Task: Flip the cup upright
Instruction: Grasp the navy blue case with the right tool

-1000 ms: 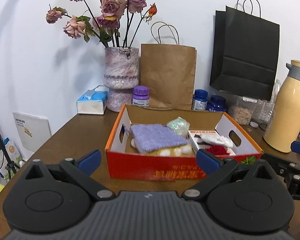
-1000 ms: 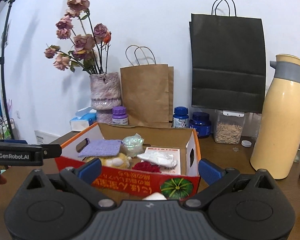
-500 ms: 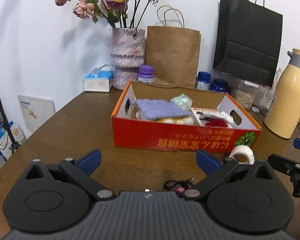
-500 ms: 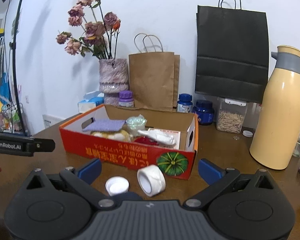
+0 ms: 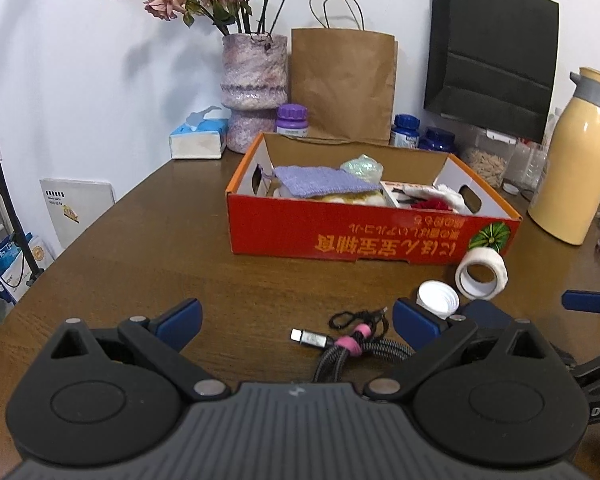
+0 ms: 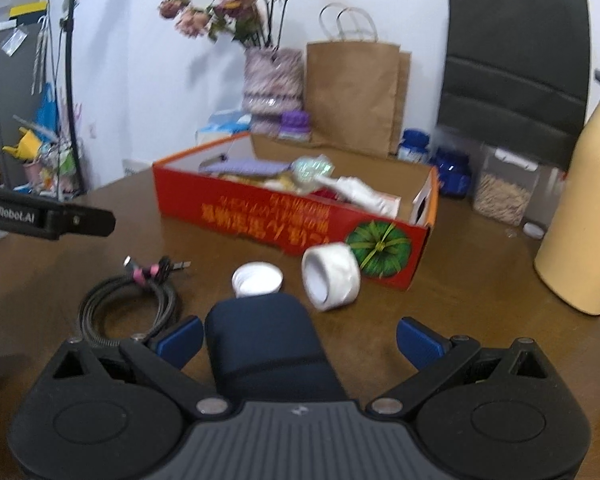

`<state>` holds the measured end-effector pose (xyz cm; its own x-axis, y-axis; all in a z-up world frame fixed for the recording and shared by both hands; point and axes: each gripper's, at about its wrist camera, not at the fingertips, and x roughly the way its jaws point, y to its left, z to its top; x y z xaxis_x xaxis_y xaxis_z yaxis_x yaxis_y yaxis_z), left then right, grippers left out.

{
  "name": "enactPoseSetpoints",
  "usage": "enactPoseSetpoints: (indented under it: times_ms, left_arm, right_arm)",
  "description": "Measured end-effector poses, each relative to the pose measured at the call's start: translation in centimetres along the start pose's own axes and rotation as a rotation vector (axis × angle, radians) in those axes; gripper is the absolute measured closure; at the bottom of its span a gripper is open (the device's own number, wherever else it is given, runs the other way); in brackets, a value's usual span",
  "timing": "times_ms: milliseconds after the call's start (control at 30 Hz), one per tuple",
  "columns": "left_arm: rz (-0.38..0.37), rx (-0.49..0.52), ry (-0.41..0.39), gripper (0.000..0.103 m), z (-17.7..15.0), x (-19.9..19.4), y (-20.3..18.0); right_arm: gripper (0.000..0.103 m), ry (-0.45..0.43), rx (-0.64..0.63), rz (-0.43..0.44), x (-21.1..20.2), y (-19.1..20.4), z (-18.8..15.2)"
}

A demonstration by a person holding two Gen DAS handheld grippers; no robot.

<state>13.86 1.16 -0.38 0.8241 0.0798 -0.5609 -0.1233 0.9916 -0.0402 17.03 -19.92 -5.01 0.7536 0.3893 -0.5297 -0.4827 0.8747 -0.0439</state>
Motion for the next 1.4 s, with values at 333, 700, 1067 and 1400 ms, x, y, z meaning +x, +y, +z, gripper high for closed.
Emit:
enactPoseSetpoints:
  times_ms: [333, 700, 1067, 1400]
  left_arm:
    - [-0.021, 0.009, 0.041, 0.000, -1.1, 0.2, -0.7]
    - [-0.039, 0.019, 0.053, 0.000, -1.3, 0.2, -1.8]
    - [-0.043, 0.019, 0.058, 0.000, -1.6, 0.1, -2.0]
    - [-0.055, 0.018, 0.070, 0.000, -1.9, 0.6, -2.1]
  right_arm:
    - [0.000, 0.101, 0.072, 0.038, 2.6, -0.9, -1.2]
    - [0.000, 0.108, 0.070, 0.005, 3.5, -0.3, -1.8]
    - [0.037, 0.055, 0.104, 0.013, 2.8, -0.5, -1.7]
    - [0.040, -0.067, 0.144, -0.072, 0.8, 0.1, -1.6]
